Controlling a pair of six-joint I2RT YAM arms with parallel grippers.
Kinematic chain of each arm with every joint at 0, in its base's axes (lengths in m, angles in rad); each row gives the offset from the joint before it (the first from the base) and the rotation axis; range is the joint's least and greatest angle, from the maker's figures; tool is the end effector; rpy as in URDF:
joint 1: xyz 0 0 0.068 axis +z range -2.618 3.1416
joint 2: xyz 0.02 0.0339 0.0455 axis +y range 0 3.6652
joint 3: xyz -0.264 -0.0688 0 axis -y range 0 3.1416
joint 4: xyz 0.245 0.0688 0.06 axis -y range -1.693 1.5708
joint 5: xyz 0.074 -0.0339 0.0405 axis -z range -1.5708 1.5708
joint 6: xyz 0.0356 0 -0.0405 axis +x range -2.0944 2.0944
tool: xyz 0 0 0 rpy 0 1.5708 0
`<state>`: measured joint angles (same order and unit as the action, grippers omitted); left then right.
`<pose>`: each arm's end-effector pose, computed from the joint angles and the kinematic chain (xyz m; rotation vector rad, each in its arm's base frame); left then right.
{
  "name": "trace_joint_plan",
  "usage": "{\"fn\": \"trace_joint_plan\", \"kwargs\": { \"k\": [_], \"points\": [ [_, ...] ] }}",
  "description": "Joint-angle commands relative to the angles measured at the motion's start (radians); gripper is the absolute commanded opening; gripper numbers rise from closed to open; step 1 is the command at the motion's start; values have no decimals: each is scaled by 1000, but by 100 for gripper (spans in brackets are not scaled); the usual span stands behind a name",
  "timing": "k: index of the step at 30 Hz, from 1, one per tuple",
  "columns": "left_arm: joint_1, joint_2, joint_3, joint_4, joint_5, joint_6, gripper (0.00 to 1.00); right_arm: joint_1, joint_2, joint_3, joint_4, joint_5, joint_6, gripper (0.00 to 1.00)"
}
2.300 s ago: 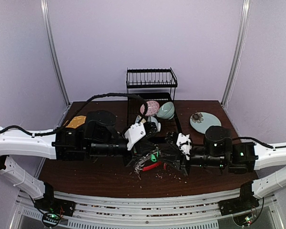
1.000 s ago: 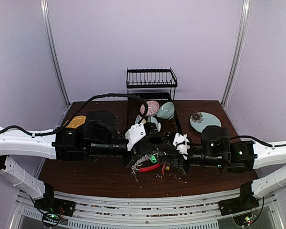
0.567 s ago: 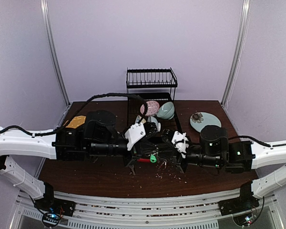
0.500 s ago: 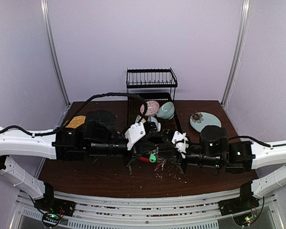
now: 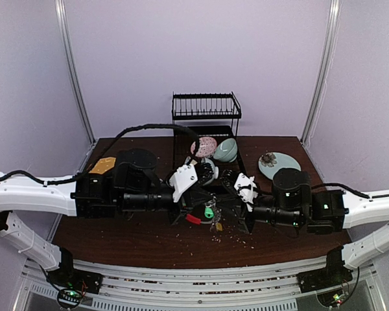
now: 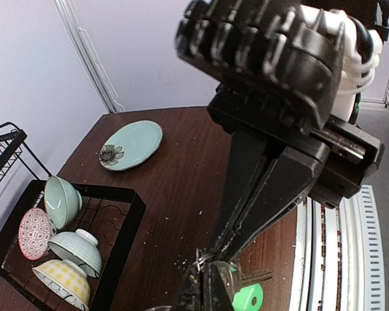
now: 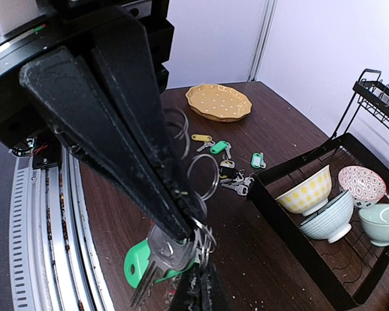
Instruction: Put the keys on the keyring
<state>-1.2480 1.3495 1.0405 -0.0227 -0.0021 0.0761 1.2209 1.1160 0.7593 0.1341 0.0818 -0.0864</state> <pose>0.1007 -0.3009 0.3180 1.2176 1.5646 -0.7802 0.0923 0.2445 0.2972 -1.0788 1.5080 0.7316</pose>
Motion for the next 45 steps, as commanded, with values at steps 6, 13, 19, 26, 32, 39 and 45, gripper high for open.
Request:
{"fn": "trace_joint_plan", "kwargs": {
  "k": [6, 13, 19, 26, 32, 39, 45],
  "points": [
    [26, -15, 2, 21, -17, -82, 0, -1, -41, 7, 20, 53, 13, 0],
    [96, 16, -35, 39, 89, -285, 0, -2, -124, -73, 171, 46, 28, 0],
    [98, 40, -57, 159, 243, -298, 0, -2, -125, -97, 229, -28, 31, 0],
    [98, 97, -65, 254, 367, -282, 0, -4, -138, -141, 344, -67, 58, 0],
    [98, 105, -67, 268, 374, -268, 34, -7, -146, -164, 383, -73, 63, 0],
    [98, -58, -113, 213, 331, -121, 64, -17, -159, -184, 366, -69, 62, 0],
    [98, -128, -99, 169, 283, -58, 55, -21, -143, -177, 344, -203, 4, 0]
  ]
}}
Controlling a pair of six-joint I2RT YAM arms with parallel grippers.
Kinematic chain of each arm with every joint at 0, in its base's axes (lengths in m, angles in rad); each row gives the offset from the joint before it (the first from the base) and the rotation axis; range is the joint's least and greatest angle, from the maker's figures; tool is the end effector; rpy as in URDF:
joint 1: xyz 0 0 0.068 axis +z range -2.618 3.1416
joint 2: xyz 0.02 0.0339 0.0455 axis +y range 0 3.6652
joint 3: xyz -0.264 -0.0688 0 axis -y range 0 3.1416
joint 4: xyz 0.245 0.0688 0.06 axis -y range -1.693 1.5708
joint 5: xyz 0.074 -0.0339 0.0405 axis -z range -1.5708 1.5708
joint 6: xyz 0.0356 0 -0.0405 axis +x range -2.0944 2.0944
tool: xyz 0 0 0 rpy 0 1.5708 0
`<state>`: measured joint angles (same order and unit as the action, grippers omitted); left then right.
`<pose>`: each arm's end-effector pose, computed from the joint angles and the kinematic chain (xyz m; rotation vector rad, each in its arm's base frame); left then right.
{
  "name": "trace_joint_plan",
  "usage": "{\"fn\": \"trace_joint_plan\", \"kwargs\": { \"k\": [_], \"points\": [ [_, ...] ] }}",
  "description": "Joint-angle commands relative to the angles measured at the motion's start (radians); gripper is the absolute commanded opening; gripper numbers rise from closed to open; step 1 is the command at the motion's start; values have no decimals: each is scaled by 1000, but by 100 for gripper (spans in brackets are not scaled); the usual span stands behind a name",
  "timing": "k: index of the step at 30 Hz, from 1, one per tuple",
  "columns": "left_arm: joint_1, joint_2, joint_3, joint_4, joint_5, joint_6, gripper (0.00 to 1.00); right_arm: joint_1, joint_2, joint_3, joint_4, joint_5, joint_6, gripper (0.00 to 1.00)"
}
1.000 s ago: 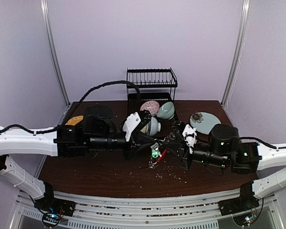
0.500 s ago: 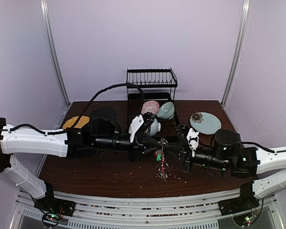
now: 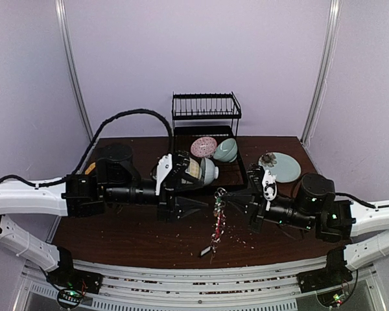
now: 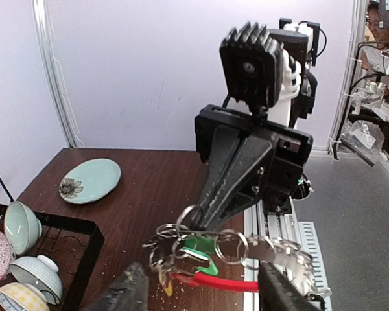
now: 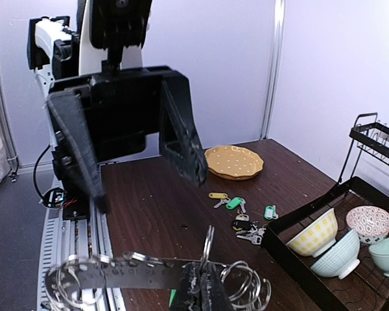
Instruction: Put the keys on the keyring
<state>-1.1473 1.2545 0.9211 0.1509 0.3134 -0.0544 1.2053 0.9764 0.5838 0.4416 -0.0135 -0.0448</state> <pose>0.1113 -0.2735 0.3213 1.1845 1.4732 -1.1262 0.0821 0.2159 0.2993 -0.9434 1.2880 0.9282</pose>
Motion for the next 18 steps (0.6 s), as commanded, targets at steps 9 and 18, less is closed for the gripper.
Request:
{"fn": "trace_joint_plan", "kwargs": {
  "k": [9, 18],
  "points": [
    [-4, 38, 78, -43, 58, 76, 42, -4, 20, -4, 90, -212, -87, 0],
    [-6, 64, 86, -27, 117, 84, 21, -4, 28, 2, 94, -214, -93, 0]
  ]
}}
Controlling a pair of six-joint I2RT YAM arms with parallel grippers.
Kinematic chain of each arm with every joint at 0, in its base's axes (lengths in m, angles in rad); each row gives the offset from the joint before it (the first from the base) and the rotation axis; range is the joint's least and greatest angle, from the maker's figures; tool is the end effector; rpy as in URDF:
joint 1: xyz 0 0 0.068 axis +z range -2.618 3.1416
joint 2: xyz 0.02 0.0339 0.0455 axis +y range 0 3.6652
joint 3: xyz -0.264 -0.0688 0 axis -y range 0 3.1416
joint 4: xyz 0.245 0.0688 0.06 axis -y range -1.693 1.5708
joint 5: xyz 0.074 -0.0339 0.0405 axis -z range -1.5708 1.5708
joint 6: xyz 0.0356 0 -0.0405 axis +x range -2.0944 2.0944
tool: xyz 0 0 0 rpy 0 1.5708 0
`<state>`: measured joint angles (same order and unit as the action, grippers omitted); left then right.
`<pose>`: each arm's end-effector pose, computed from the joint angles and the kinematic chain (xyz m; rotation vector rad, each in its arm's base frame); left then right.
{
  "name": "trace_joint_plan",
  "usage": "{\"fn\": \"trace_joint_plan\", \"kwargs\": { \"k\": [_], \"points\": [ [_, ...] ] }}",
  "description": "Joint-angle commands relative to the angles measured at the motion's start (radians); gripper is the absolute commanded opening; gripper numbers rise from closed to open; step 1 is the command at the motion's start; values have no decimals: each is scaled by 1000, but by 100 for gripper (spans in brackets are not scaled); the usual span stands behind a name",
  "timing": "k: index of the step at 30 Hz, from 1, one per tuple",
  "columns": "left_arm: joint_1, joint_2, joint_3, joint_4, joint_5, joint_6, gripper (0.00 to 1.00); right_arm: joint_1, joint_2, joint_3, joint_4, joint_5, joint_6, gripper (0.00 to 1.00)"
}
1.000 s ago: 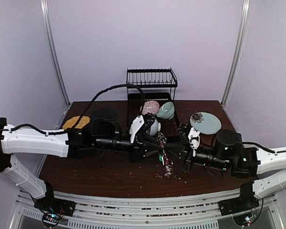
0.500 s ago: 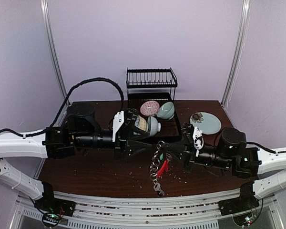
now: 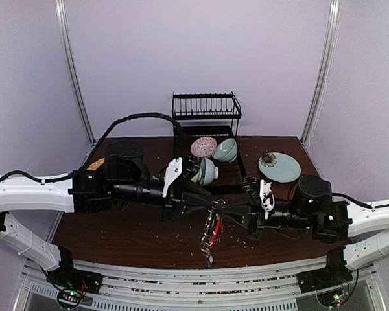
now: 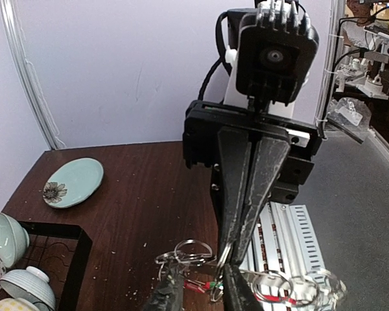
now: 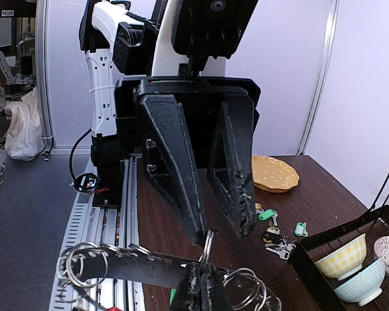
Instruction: Put the keys on the keyring
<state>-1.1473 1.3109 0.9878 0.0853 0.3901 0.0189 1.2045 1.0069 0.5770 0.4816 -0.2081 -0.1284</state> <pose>0.1140 -0.2858 0.3226 1.3083 1.4407 -1.1299 0.0774 0.2223 0.2947 -1.1268 1.1482 1.0064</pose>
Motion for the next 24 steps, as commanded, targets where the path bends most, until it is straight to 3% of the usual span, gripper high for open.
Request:
{"fn": "trace_joint_plan", "kwargs": {
  "k": [1, 11, 16, 20, 24],
  "points": [
    [-6, 12, 22, 34, 35, 9, 20, -3, -3, 10, 54, -20, -9, 0],
    [-21, 28, 38, 15, 20, 19, 0, -3, -4, 18, 28, -16, -15, 0],
    [-22, 2, 28, 16, -1, 24, 0, -4, -12, 15, -12, 11, -17, 0],
    [-22, -11, 57, -105, -135, 65, 0, -12, -57, 38, -165, 90, -47, 25],
    [-41, 13, 130, -254, -265, 124, 0, -19, -58, 105, -317, 105, -118, 29]
  ]
}}
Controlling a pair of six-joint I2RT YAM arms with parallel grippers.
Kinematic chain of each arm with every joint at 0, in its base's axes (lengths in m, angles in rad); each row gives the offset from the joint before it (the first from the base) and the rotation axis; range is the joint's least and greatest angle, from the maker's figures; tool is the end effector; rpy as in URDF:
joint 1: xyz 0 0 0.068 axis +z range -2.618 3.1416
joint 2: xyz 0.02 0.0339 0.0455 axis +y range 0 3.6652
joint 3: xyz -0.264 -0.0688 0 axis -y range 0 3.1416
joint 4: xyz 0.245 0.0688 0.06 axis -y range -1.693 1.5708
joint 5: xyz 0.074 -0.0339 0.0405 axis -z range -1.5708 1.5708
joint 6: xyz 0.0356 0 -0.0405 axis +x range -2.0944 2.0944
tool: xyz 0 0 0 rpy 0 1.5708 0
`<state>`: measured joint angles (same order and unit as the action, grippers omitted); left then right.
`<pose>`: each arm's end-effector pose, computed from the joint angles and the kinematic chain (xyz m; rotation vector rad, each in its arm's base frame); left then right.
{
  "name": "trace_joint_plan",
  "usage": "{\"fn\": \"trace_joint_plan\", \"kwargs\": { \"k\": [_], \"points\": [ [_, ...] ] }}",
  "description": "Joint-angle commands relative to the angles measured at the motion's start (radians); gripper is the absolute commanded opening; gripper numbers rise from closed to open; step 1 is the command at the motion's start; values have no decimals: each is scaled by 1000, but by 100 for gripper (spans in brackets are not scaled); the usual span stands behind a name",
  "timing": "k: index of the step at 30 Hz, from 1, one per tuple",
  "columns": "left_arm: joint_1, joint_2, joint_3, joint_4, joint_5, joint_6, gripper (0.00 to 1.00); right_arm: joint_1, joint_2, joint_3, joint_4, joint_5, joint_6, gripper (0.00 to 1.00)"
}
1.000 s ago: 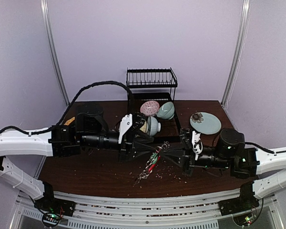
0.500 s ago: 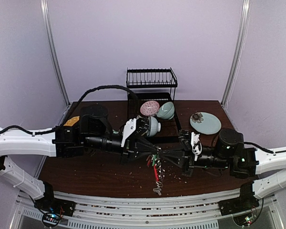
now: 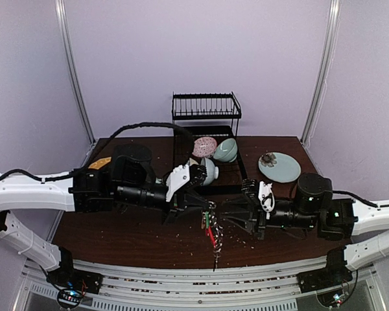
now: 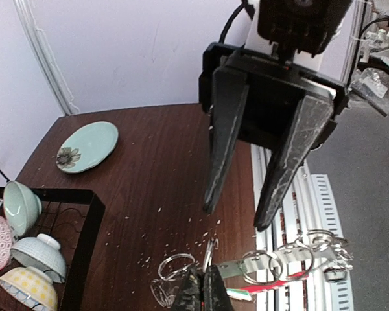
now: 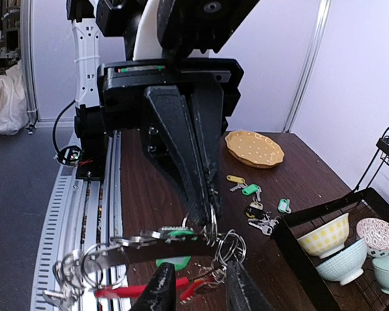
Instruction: Put the keys on the keyring
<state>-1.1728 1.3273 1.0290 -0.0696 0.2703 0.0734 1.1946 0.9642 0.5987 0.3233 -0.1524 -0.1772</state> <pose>0.1111 -0.2887 0.3161 1.3502 1.5514 -0.9716 0.0791 0.2148 0.2943 -1.1629 1.2261 0.8993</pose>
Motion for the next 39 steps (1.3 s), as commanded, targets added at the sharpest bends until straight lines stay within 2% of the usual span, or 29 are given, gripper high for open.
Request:
{"fn": "trace_joint_plan", "kwargs": {
  "k": [1, 7, 14, 18, 25, 27, 30, 34, 36, 39],
  "points": [
    [-22, 0, 98, -110, -152, 83, 0, -9, -7, 103, -178, 50, -79, 28],
    [-44, 10, 130, -132, -185, 104, 0, -13, 78, 172, -167, 32, -105, 27],
    [-52, 16, 140, -148, -183, 117, 0, -37, 144, 236, -183, -4, -126, 30],
    [-54, 19, 141, -148, -179, 119, 0, -42, 158, 239, -170, -20, -127, 17],
    [-54, 14, 135, -140, -168, 117, 0, -45, 173, 240, -185, -39, -127, 15],
    [-54, 16, 135, -135, -160, 113, 0, -45, 178, 244, -188, -44, -126, 12],
    [-55, 18, 135, -132, -154, 114, 0, -44, 174, 244, -181, -48, -122, 1],
    [-54, 6, 124, -108, -165, 82, 0, -48, 154, 239, -170, -33, -100, 0],
    [-52, -7, 86, -81, -187, 62, 21, -60, 126, 209, -105, -56, -53, 0],
    [-47, -17, 29, -32, -193, 44, 21, -73, 97, 144, 69, -120, 25, 0]
  ]
}}
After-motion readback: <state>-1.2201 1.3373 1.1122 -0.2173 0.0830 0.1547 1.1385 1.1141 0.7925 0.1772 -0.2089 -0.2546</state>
